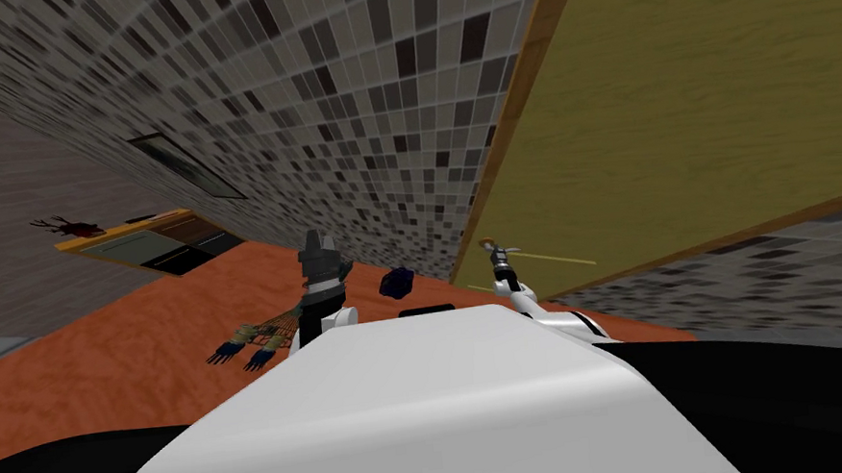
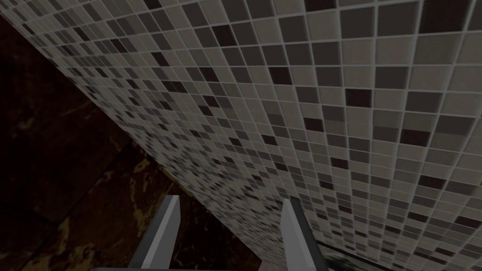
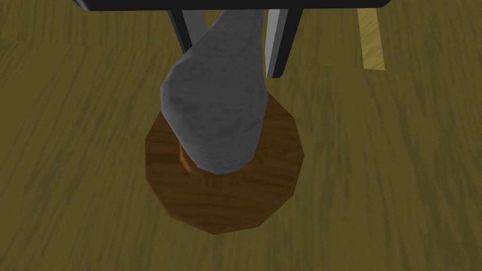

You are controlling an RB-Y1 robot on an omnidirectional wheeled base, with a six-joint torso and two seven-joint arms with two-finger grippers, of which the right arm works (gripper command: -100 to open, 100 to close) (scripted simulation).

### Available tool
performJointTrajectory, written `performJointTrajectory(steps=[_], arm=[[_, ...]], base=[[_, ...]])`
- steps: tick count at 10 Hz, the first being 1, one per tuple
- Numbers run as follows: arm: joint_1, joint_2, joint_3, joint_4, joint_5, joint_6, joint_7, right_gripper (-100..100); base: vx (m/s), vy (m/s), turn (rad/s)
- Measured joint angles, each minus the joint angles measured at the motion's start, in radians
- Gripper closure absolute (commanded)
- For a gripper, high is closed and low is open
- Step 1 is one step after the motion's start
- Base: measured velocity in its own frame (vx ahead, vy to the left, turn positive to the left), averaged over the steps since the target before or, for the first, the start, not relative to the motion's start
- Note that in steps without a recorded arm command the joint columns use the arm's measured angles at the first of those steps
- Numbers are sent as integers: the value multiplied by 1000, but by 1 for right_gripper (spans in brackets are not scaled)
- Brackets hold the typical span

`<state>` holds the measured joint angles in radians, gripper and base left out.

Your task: Pull the door open

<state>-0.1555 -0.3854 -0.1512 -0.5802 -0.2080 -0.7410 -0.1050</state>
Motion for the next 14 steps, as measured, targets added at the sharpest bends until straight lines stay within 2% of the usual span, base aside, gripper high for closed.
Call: performJointTrajectory(steps=[6, 9, 12, 14], arm=[[15, -19, 69, -10, 36, -16, -63, 100], [19, -21, 90, -16, 47, -20, -79, 100], [38, -40, 117, -45, 59, -29, -109, 100], [44, -57, 151, -35, 74, -54, -142, 100]], base=[[-216, -55, 95], [-164, -24, 62], [-255, -61, 104], [-243, -83, 110]])
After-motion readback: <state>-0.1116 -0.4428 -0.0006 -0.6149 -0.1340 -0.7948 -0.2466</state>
